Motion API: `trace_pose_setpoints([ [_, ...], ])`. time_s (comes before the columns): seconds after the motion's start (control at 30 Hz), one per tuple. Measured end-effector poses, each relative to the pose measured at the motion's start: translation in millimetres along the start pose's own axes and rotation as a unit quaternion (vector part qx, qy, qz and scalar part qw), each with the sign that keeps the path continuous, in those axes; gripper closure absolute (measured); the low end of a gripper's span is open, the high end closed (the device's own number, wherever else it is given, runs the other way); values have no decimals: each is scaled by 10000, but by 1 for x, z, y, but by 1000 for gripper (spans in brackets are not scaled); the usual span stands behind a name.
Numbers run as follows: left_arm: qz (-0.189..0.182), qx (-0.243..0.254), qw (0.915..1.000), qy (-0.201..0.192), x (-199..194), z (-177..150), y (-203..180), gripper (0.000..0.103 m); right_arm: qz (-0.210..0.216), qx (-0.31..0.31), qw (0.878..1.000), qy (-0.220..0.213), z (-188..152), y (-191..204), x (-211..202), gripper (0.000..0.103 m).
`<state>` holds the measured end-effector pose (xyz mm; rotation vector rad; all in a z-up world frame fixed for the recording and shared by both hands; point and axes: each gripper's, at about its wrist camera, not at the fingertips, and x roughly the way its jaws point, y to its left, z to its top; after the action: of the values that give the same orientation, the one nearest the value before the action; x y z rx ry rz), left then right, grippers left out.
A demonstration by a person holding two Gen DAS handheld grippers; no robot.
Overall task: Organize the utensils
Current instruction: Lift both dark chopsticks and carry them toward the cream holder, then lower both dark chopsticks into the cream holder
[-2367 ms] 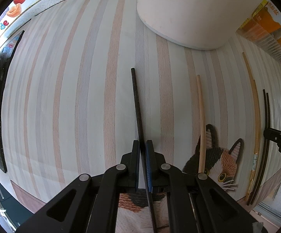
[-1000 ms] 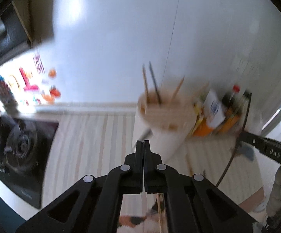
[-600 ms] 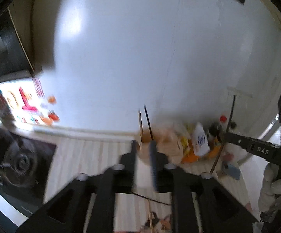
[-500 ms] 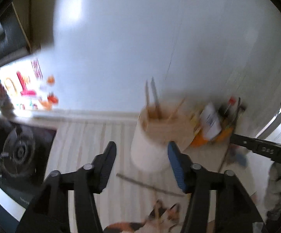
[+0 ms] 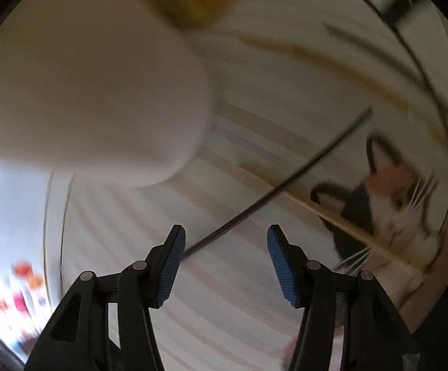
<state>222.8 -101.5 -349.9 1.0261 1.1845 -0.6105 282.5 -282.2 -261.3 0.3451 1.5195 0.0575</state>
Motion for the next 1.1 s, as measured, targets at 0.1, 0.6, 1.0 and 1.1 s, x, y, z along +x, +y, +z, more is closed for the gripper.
trace_pose_setpoints([
  [0.1,-13,518,9987,-13,13,7,-8,52,-66,136,9999,67,-1,-4,11,98],
  [0.6,-603,-307,9977,-26,3,2,-14,99,11,328,9994,141,1,-5,18,98],
  [1.0,-840,-3496,9281,-963,-85,-78,-3,99,364,84,9993,-15,-1,10,-4,98],
  [1.1,-777,-3991,9048,-1266,-113,-78,24,99,415,-86,9989,-188,-1,20,-20,98],
])
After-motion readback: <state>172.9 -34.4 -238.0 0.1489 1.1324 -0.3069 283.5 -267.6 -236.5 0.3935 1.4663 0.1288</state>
